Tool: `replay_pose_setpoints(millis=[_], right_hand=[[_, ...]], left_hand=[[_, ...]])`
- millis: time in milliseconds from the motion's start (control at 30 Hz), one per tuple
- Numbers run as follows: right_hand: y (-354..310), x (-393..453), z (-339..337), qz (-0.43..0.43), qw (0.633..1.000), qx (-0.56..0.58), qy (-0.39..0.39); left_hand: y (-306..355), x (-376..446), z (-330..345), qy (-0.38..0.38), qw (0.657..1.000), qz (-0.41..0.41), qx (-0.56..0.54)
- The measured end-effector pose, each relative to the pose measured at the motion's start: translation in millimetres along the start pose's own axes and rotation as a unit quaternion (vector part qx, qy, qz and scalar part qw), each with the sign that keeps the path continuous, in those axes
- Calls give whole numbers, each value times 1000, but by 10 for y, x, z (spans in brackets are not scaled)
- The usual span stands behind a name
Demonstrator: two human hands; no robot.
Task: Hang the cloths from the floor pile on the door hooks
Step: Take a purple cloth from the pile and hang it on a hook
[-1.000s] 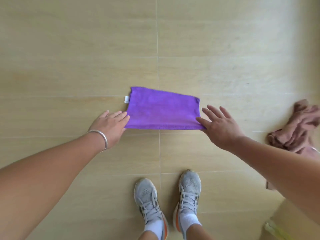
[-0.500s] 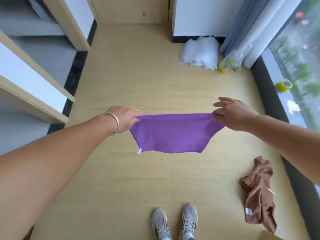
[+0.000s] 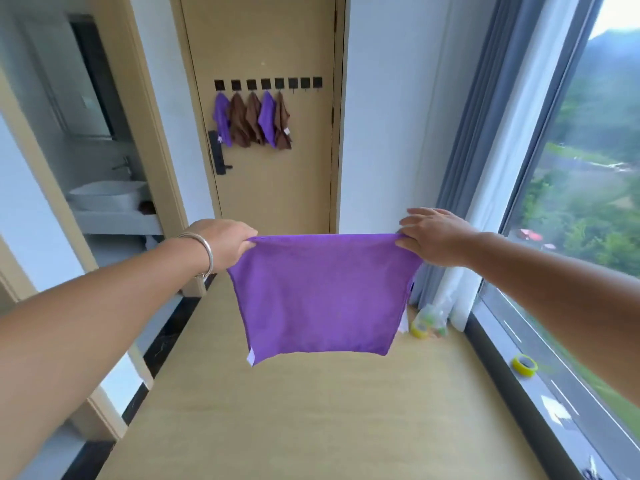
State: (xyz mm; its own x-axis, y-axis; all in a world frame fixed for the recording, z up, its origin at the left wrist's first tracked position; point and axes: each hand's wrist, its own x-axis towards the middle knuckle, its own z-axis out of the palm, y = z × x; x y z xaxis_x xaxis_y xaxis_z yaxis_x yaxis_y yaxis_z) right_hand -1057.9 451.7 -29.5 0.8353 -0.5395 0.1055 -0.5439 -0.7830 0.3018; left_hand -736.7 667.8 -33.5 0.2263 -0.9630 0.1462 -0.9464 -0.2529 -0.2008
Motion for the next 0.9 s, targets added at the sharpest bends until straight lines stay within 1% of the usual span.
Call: replay_pose_setpoints(millis=[100, 167, 267, 367, 467, 600, 733, 900], right_hand=[[118, 55, -458, 16, 999, -18, 44], [181, 67, -659, 30, 997, -41, 65], [248, 58, -830, 65, 993, -30, 90], [316, 29, -872, 89, 989, -14, 120], [396, -15, -925, 98, 985, -14, 144], [493, -39, -1002, 98, 983, -15, 153], [558, -1, -992, 102, 981, -15, 163], [595, 227, -886, 99, 981, -9, 169]], left_hand=[[-64, 94, -415, 80, 996, -39, 18], [-74, 131, -603, 118, 992, -46, 26], [-76, 161, -807, 151, 986, -48, 57], [-92, 187, -930, 155, 982, -60, 89], [-89, 204, -1064, 152, 981, -77, 91], [13, 246, -1209, 153, 979, -83, 105], [67, 276, -1213, 166, 977, -98, 92], [34, 395, -1133, 145, 978, -121, 87]])
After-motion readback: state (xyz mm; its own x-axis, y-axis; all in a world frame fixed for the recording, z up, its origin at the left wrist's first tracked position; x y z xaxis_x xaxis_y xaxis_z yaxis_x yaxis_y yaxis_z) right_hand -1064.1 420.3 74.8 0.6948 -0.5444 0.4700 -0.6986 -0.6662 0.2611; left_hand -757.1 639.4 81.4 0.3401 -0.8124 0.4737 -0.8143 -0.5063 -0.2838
